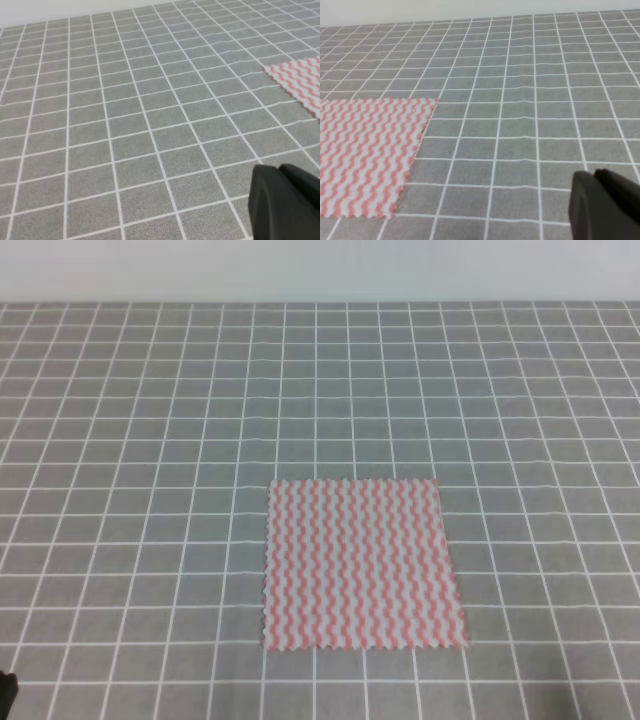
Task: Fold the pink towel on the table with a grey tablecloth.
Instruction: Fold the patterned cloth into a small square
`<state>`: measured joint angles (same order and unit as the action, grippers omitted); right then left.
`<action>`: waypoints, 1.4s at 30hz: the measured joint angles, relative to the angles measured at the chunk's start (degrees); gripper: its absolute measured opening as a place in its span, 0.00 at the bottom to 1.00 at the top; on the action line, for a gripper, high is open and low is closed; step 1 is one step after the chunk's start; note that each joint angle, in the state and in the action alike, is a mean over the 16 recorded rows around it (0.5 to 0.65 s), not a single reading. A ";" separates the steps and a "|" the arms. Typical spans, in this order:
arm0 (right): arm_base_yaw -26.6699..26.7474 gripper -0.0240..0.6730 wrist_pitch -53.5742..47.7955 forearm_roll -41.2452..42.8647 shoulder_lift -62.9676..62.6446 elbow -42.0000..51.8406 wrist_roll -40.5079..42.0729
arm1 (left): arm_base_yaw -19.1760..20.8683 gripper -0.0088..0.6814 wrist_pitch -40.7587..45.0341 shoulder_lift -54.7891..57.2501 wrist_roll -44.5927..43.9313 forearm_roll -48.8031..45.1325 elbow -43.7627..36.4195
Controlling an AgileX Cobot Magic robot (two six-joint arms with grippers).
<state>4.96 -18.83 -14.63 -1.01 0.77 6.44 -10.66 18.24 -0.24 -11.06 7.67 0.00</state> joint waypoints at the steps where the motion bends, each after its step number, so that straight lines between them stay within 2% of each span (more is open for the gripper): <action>1: 0.00 0.01 0.00 0.00 0.00 0.00 0.00 | 0.00 0.01 0.00 0.00 0.00 0.00 0.00; 14: 0.00 0.01 0.88 -0.06 -0.11 0.00 0.00 | 0.00 0.01 -0.38 0.12 0.00 0.19 0.00; 21: 0.00 0.01 4.39 -3.67 -0.22 0.15 0.00 | 0.00 0.01 -1.97 0.12 0.00 3.22 0.00; 26: 0.00 0.01 8.59 -10.70 -0.22 0.15 0.00 | 0.00 0.01 -4.24 0.12 0.00 10.47 0.00; 34: 0.00 0.01 13.77 -24.38 -0.22 0.07 0.00 | 0.00 0.01 -8.82 0.00 0.02 27.74 -0.09; 42: 0.00 0.01 14.20 -30.60 -0.26 -0.19 0.00 | -0.02 0.01 -12.54 -0.03 -0.02 38.08 -0.04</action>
<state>4.97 -4.63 -45.23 -1.26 0.57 6.44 -10.68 5.70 -0.27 -11.08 45.76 -0.04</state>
